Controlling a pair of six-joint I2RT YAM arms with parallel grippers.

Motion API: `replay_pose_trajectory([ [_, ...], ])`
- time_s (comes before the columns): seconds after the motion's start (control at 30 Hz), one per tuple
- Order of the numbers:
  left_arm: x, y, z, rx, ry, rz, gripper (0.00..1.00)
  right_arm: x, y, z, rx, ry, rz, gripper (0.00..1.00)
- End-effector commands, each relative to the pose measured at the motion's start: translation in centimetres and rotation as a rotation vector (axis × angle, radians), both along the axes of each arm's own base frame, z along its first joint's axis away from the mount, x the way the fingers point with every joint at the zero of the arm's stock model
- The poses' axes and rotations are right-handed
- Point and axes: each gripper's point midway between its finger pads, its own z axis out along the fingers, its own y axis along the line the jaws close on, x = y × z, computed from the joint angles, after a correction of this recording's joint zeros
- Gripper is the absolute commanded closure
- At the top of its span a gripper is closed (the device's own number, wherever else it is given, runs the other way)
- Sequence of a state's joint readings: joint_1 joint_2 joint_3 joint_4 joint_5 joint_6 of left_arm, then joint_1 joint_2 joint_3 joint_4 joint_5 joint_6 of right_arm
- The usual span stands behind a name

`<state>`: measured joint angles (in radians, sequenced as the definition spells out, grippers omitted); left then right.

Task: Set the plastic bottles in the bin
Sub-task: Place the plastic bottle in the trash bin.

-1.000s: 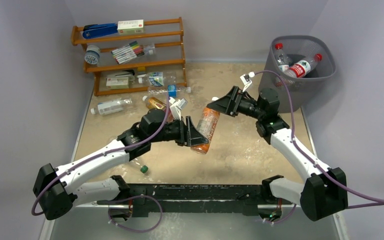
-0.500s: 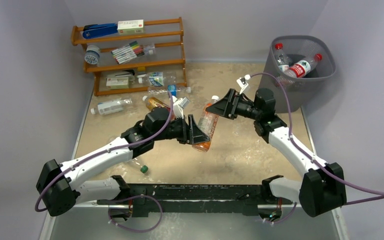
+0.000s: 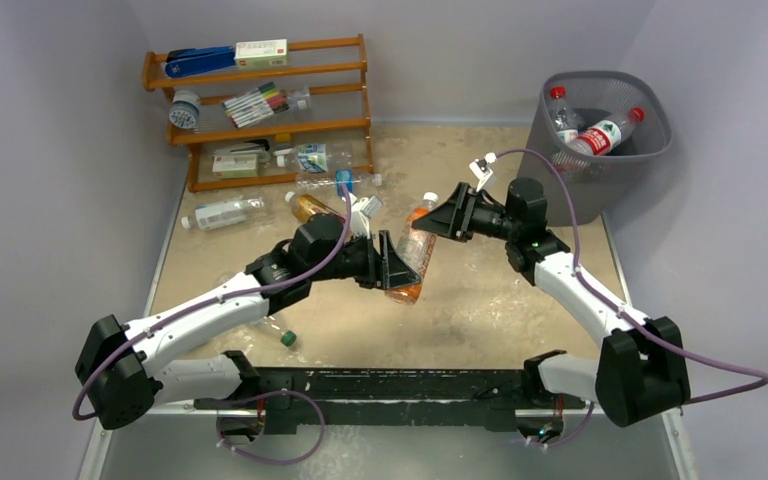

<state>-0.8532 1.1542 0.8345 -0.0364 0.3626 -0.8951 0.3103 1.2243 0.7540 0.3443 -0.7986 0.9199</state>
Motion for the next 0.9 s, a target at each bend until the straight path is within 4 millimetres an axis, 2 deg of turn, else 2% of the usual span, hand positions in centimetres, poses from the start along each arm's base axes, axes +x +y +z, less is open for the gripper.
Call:
replay_pose_trajectory([
  [0.0, 1.3, -0.4, 1.8, -0.021, -0.094, 0.027, 0.42, -0.9, 0.5, 1.4, 0.032, -0.056, 0.056, 0.44],
  [0.13, 1.7, 0.2, 1.5, 0.011, -0.108, 0.055, 0.29, -0.8, 0.4, 1.4, 0.031, -0.061, 0.048, 0.44],
  [0.33, 1.7, 1.8, 1.4, 0.085, -0.126, 0.089, 0.23, -0.3, 0.2, 1.3, 0.016, -0.07, 0.017, 0.45],
  [0.73, 1.4, 3.9, 1.6, 0.143, -0.137, 0.138, 0.21, 0.8, 0.0, 0.8, -0.003, -0.072, -0.034, 0.48],
  [0.83, 1.8, 4.6, 1.6, 0.163, -0.146, 0.174, 0.2, 1.1, -0.1, 1.6, -0.037, -0.079, -0.034, 0.48],
  [0.87, 1.8, 4.7, 1.8, 0.164, -0.151, 0.184, 0.2, 1.5, -0.2, 2.5, -0.044, -0.1, -0.046, 0.48],
])
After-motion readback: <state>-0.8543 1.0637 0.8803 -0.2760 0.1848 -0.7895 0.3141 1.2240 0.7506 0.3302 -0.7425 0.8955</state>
